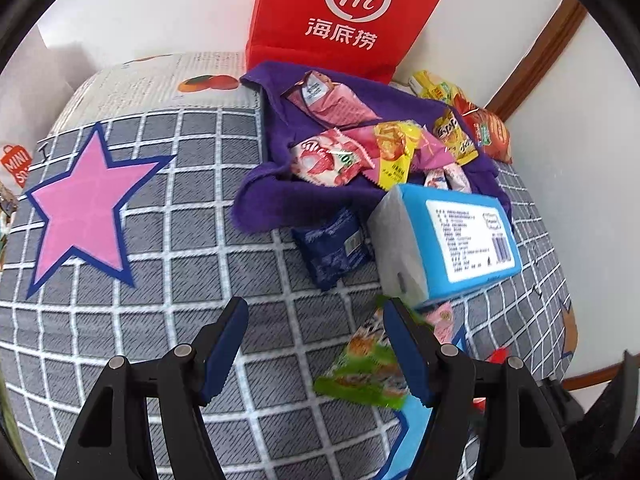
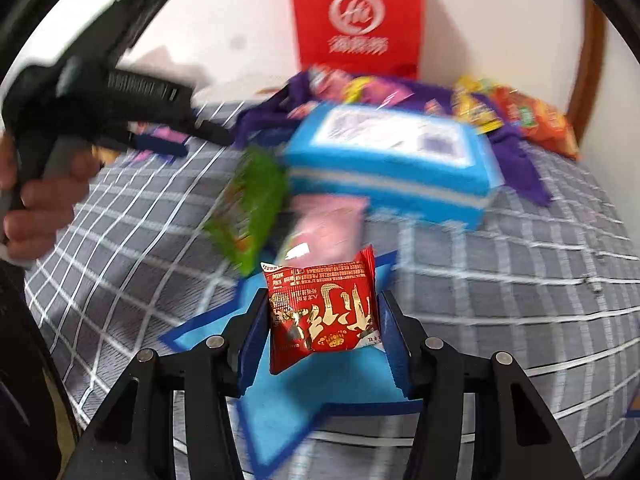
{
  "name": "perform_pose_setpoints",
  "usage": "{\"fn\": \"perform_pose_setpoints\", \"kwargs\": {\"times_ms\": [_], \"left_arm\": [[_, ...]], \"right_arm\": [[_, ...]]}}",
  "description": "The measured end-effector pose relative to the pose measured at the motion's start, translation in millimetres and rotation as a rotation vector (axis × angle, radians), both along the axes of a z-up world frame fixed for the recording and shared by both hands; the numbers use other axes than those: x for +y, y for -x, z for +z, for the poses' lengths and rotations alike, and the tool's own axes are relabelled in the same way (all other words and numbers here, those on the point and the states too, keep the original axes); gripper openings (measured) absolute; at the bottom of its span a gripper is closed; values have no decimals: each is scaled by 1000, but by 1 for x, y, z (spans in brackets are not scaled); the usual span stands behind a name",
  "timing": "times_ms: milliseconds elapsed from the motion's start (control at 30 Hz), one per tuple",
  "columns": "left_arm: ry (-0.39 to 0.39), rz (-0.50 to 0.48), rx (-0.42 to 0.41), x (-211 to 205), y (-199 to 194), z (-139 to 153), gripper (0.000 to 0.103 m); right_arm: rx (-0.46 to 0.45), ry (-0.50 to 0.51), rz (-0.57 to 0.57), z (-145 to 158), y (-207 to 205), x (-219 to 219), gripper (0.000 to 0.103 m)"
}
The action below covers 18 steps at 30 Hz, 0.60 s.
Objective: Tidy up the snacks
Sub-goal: 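Grasp the red candy packet with the right tool while the left tool grasps the dark blue packet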
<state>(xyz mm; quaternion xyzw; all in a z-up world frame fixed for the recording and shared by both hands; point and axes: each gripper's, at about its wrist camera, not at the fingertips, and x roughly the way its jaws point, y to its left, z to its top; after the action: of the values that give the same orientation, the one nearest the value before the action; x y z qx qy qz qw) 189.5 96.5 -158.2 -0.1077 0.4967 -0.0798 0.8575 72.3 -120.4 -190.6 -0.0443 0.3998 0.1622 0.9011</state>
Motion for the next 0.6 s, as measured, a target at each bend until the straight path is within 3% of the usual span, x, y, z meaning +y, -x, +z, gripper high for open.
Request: {"fn": "perform_pose_setpoints", "kwargs": {"times_ms": [100, 300, 500, 600], "left_arm": [[13, 1, -9, -4, -9, -1, 68], [29, -1, -23, -12, -22, -5, 66], [54, -1, -34, -16, -34, -13, 66], [60, -2, -33, -17, -39, -18, 63]], "right_arm": [[-49, 17, -69, 7, -11, -24, 53], [0, 5, -181, -6, -46, -71, 53], [54, -33, -245, -33, -62, -91, 53], [39, -59, -247, -36, -62, -94, 54]]}}
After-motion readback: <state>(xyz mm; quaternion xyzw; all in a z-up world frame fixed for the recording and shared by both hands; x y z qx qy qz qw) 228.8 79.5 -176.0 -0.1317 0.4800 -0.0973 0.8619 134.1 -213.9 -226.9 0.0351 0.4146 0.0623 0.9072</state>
